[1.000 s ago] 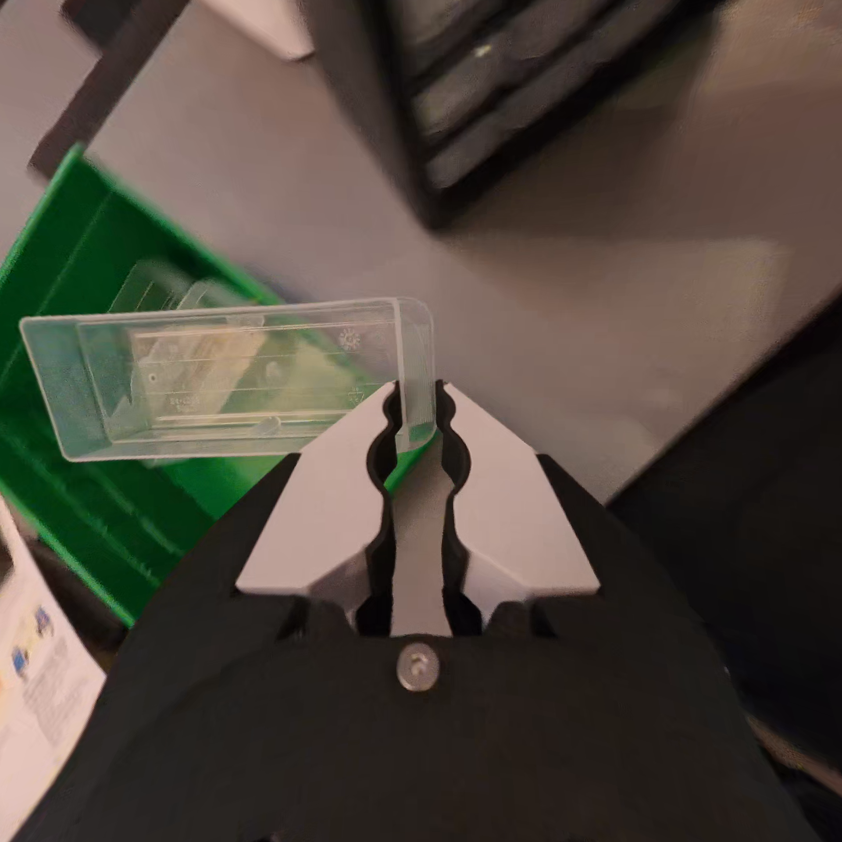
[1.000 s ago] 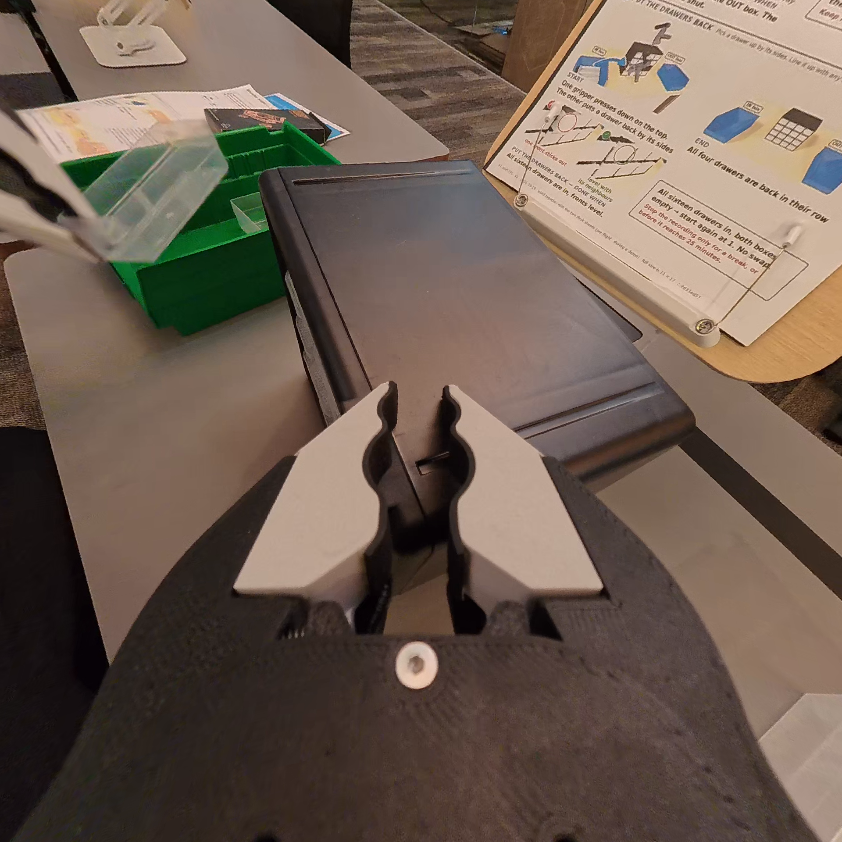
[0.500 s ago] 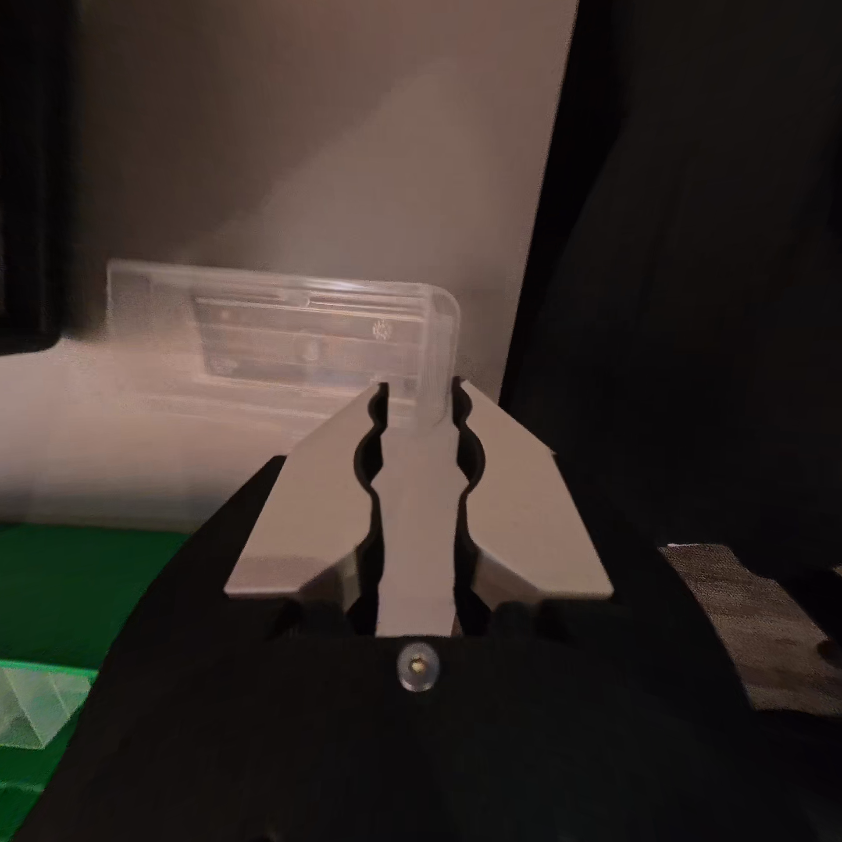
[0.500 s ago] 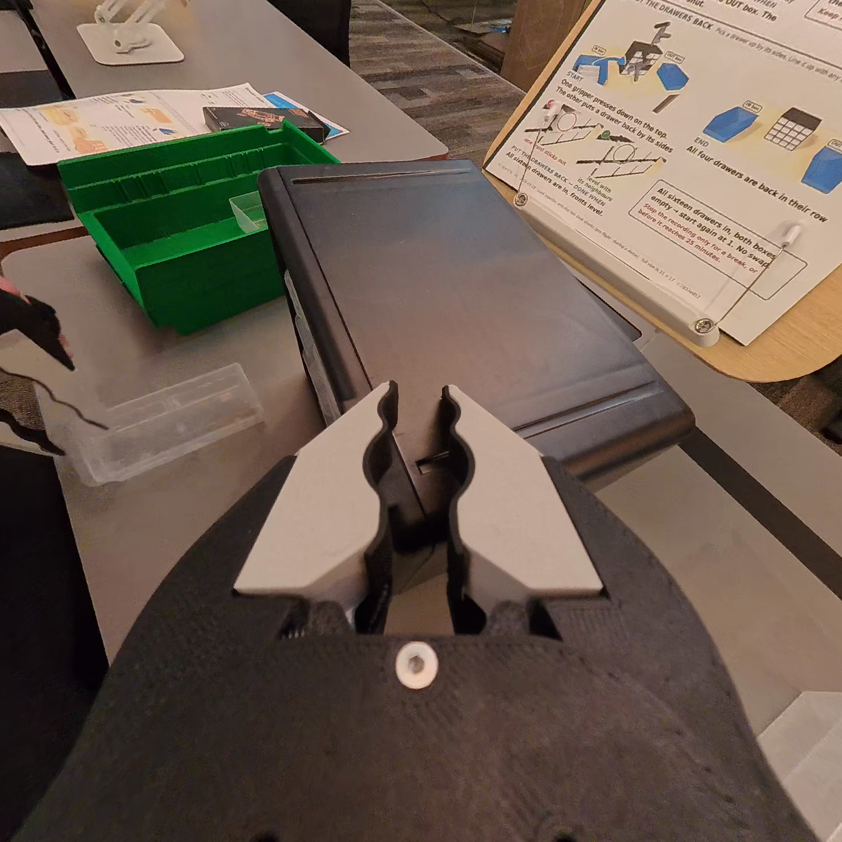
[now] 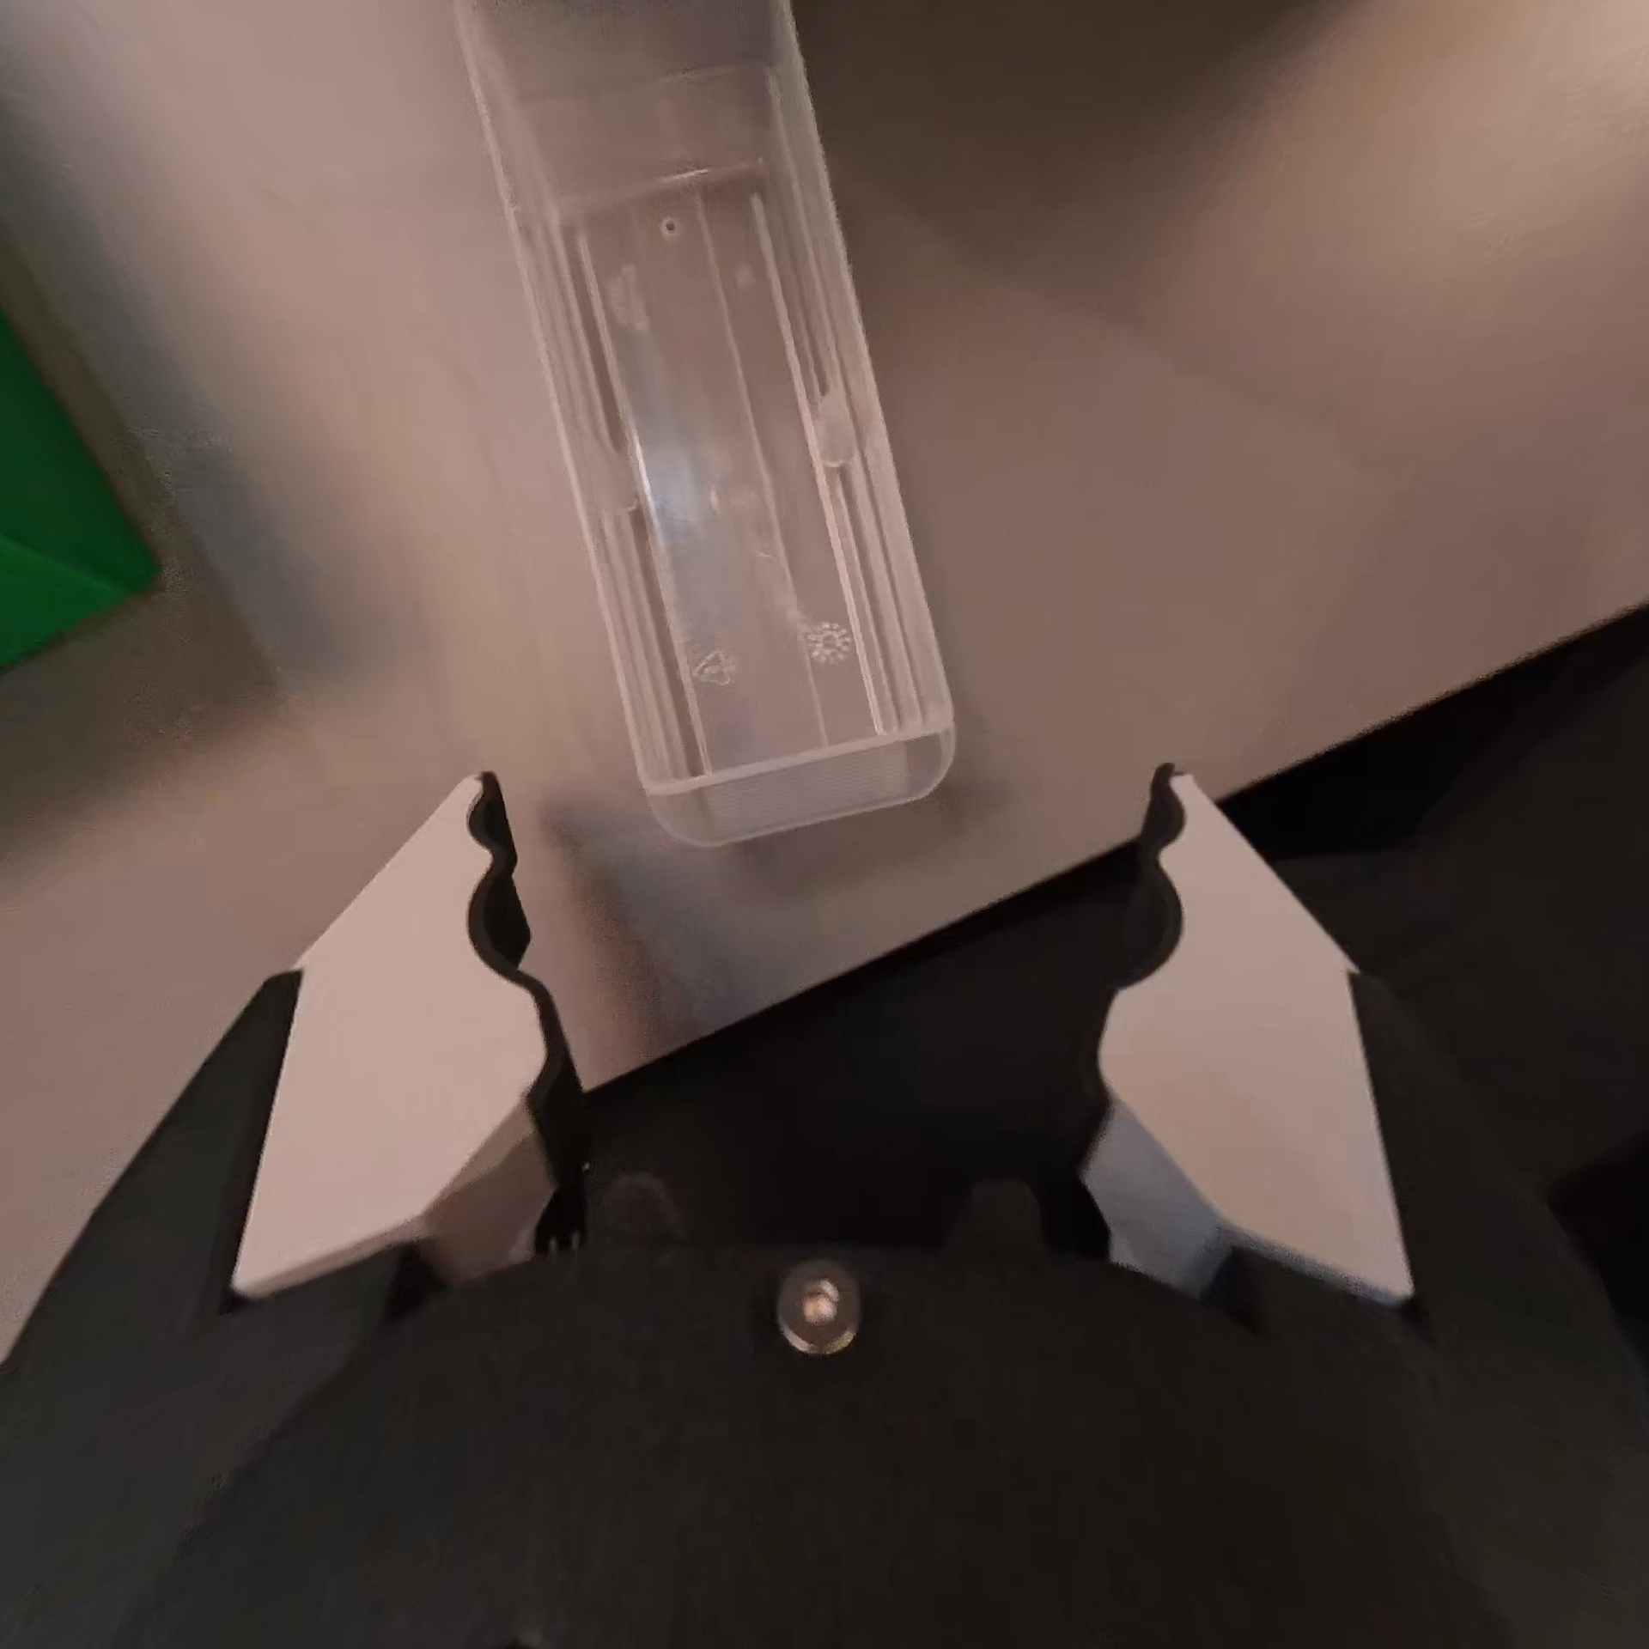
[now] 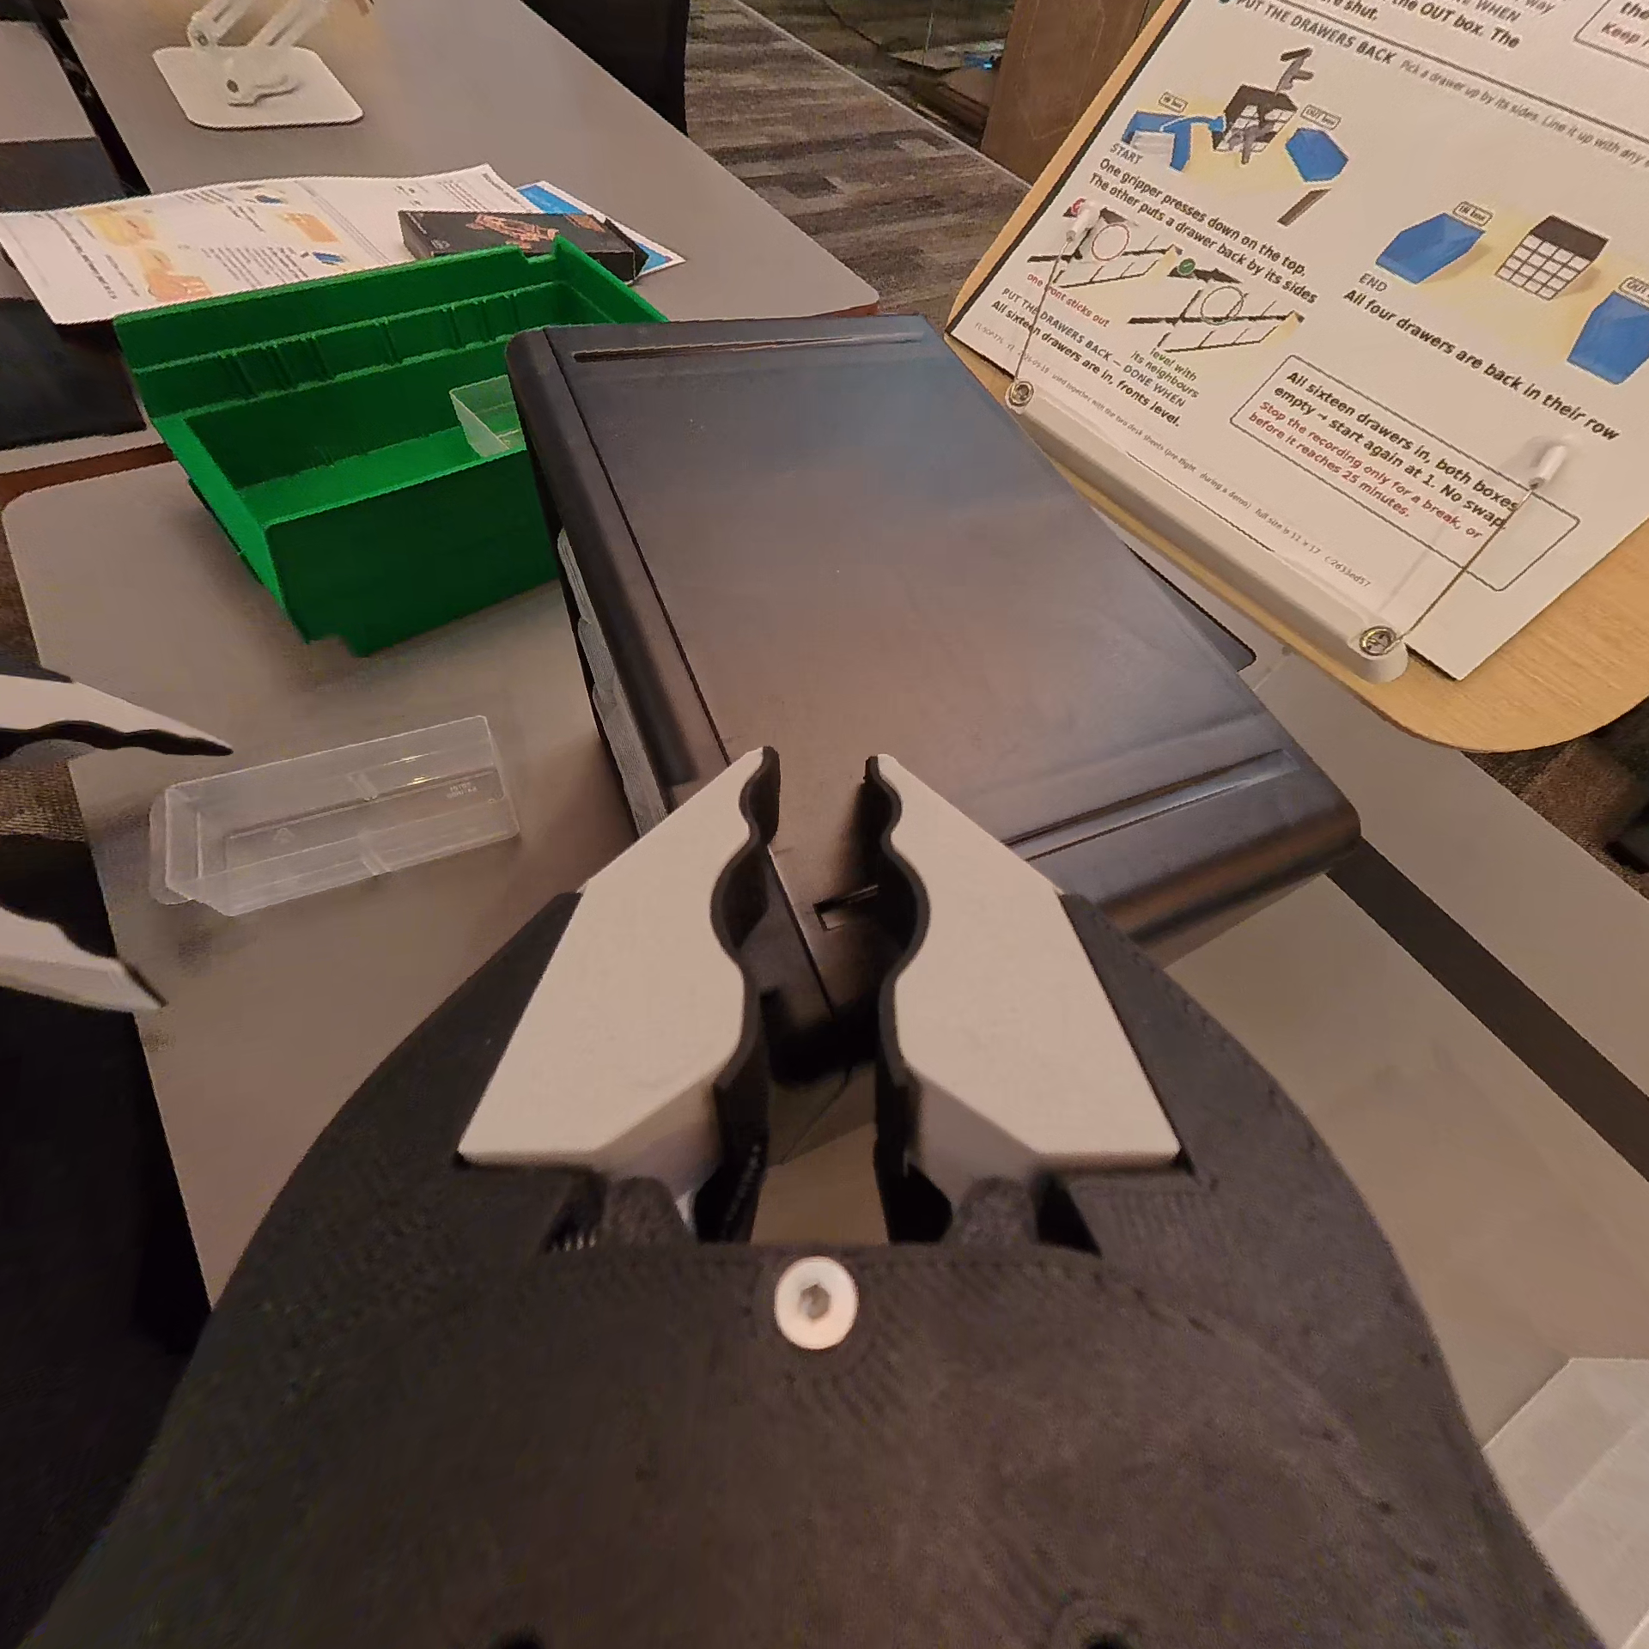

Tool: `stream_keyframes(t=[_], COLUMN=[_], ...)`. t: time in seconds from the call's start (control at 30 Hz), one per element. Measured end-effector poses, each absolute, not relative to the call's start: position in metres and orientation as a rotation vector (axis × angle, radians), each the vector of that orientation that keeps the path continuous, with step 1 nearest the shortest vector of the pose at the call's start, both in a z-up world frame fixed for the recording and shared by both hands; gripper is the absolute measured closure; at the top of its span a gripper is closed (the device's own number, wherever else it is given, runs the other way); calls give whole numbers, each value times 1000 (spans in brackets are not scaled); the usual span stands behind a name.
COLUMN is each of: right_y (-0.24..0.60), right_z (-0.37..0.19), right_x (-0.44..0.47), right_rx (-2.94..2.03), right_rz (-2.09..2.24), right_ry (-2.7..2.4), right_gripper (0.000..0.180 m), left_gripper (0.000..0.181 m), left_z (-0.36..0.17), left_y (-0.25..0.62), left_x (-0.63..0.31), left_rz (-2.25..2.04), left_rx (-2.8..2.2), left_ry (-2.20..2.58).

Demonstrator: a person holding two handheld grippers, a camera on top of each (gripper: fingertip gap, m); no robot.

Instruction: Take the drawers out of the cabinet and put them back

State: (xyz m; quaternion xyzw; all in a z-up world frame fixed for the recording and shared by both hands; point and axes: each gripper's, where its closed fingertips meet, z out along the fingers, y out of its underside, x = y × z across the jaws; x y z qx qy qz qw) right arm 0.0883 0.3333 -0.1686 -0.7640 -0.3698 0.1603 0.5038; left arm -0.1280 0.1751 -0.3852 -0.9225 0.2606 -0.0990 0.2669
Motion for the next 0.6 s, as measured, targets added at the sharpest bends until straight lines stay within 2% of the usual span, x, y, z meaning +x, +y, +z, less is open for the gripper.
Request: stream_keyframes(t=[0.07,0.2,0.3,0.6], right_y=[333,333,333,333], right_z=[-169,-169,-169,-169], right_x=[88,88,88,88], right_rx=[-1842,-1843,-1843,-1842], right_rz=[384,379,376,376], right_ry=[-893,-893,-896,-896], right_gripper=[163,163,163,164], left_gripper=[50,76,115,118], left_z=[-382,-378,-381,-344], left_y=[186,201,207,218], left_x=[-127,-115,-115,-132], left_rz=[-238,-266,-225,-157], left_rx=[-2453,-2455,-2456,-2369], left_ry=[626,580,592,655])
